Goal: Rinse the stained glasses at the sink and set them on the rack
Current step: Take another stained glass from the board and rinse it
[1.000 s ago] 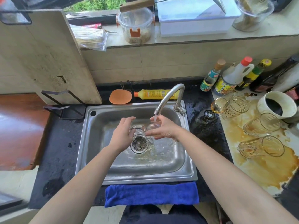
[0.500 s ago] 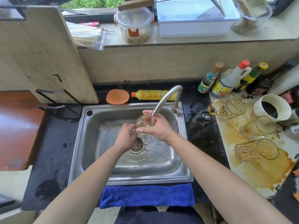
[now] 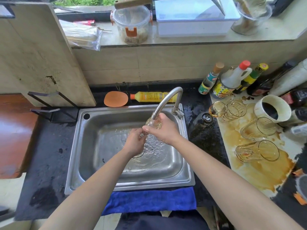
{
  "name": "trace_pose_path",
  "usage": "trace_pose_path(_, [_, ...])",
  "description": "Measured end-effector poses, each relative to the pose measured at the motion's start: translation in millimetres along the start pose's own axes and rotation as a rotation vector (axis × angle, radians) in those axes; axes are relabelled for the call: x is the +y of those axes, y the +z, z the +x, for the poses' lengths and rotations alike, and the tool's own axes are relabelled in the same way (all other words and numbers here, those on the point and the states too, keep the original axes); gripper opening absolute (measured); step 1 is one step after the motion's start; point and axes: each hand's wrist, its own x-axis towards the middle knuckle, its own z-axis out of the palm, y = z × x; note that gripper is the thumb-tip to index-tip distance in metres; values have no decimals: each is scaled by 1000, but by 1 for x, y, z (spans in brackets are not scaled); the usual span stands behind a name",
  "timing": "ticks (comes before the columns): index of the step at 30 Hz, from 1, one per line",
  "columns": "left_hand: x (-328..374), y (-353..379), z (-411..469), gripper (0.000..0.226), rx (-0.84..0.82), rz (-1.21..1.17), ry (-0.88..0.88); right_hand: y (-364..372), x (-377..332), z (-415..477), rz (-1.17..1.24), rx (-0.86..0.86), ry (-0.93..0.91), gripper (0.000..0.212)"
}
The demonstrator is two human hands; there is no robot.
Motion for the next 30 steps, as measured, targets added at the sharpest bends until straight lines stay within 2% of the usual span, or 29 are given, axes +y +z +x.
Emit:
trace_pose_path(6, [-14,-12,-7,12,105,-48,-29,-1,-8,5,-37,-136,37,57])
trace_pose_path(9, [-8,-27,-11,16,134,-255,-160,1,-7,6,-99,-261,-26,50])
trace_pose_path(11, [-4,-37,-9,28,155,-450,-206,1,-3,4,-79,-288,-31,51])
trace_pose_path(15, [3,-48,-5,46,184,-726,-224,-1,5,0,-25,-209,-14,65])
trace_pose_path(20, [17,-47,2,51,183,-743,-208,1,17,6,-32,-149,72,79])
trace_pose_path(30, [56,-32,5,53,12,-800,-71,-4,48,7,-185,-72,201,79])
